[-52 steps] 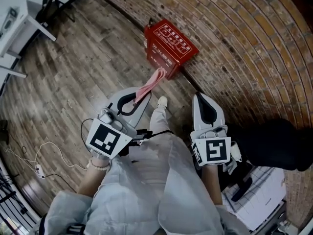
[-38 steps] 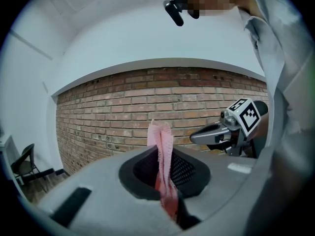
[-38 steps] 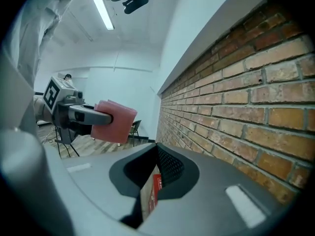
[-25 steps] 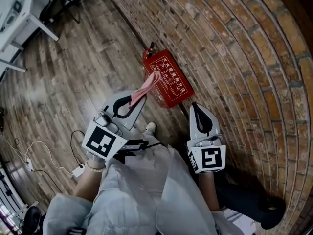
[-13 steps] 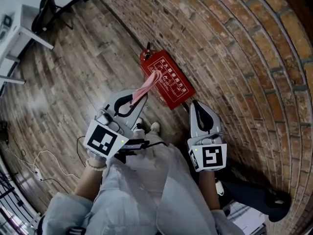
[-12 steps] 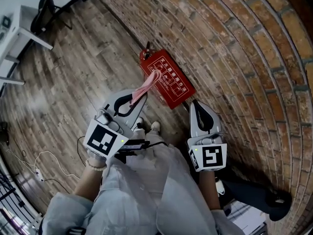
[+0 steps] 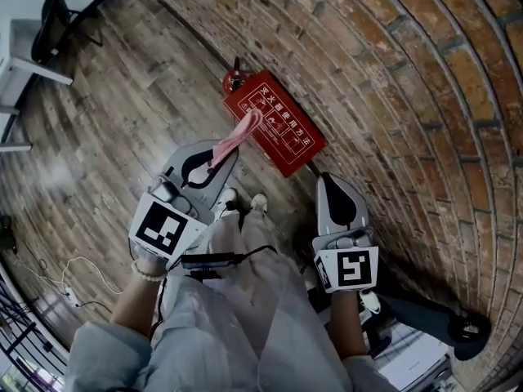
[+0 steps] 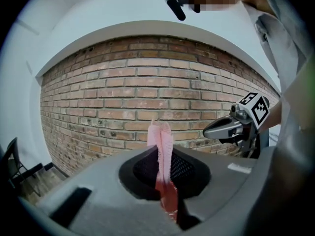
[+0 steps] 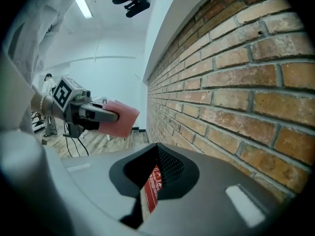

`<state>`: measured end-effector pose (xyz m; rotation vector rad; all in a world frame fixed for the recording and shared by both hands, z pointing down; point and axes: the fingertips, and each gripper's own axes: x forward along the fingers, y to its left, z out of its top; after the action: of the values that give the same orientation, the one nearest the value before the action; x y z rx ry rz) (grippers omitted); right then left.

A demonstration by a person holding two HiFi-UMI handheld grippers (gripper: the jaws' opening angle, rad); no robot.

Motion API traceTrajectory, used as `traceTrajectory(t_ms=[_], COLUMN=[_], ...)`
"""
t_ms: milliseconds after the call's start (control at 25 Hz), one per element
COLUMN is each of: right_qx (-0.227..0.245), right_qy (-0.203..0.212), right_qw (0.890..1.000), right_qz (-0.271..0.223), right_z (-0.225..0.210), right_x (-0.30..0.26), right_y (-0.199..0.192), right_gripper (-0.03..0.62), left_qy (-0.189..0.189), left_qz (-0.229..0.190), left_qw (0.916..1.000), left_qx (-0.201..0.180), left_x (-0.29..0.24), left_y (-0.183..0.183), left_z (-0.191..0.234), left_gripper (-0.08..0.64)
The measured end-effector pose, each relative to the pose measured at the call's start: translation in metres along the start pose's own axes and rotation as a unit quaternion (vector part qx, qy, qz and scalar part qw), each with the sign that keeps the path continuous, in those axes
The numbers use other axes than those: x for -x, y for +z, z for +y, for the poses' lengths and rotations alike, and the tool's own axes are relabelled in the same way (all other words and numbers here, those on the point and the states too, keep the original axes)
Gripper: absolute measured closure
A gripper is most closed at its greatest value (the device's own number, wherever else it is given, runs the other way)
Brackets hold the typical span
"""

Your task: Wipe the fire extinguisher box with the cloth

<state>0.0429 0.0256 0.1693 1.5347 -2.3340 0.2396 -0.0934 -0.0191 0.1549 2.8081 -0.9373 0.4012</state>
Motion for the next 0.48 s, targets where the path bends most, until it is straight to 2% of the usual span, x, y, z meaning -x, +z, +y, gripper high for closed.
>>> traceTrajectory(t_ms=[280,480], right_qx=[-0.008,-0.014], right_qy=[-0.003,-0.006], right_qw=[1.000,1.000], right_qz=[0.022,0.024], right_z=[-0.001,-0.009], right_x=[-0.026,-0.048], right_y=[-0.032,-0.057], right_gripper=[0.584,0.584], left_qy=[-0.016,-0.003], left_qz=[0.015,0.031], left_qw=[0.9997,0.9995], left_qx=[-0.008,-0.006], left_x=[-0.031,-0.056], left_y=[-0.031,-0.057], left_z=[0.018,0.037], left_gripper=[0.551,0.551])
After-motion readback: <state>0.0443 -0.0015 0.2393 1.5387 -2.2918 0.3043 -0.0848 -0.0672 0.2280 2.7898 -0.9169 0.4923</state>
